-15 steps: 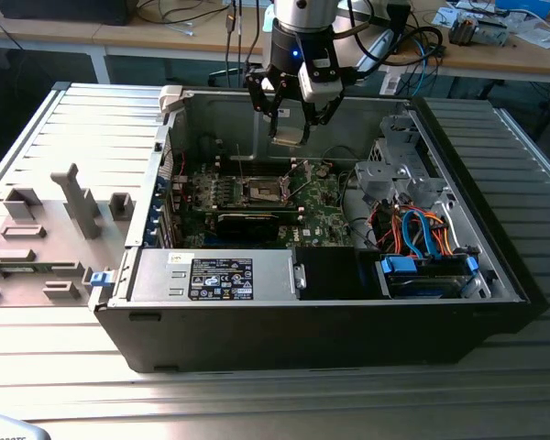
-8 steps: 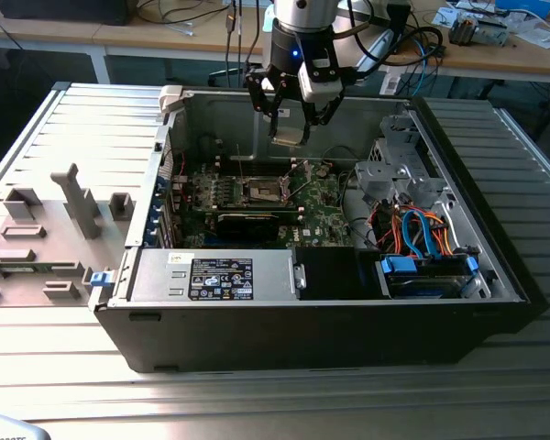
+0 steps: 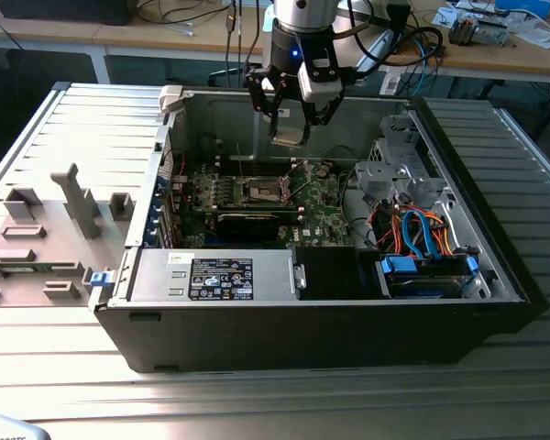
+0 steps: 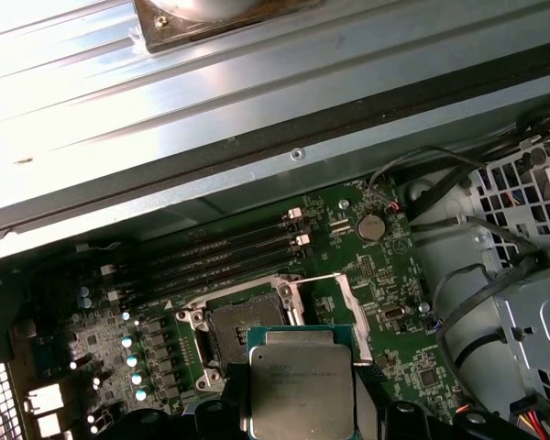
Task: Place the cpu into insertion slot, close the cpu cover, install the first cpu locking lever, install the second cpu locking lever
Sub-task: 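Place the cpu into insertion slot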
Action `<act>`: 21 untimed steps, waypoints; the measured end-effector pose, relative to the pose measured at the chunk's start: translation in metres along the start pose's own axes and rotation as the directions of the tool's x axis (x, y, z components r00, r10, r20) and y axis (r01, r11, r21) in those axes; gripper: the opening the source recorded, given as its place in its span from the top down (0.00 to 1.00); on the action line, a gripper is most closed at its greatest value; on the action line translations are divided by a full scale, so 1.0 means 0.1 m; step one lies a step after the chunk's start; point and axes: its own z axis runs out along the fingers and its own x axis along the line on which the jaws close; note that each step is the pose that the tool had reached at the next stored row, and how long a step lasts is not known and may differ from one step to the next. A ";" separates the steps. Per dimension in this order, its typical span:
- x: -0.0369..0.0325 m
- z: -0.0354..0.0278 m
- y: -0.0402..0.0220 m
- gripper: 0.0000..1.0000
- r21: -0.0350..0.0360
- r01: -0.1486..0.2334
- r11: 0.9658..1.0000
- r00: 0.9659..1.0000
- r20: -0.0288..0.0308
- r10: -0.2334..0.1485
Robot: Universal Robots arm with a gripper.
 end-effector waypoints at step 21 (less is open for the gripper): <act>0.000 0.000 0.000 0.46 0.002 -0.012 1.000 1.000 0.001 0.012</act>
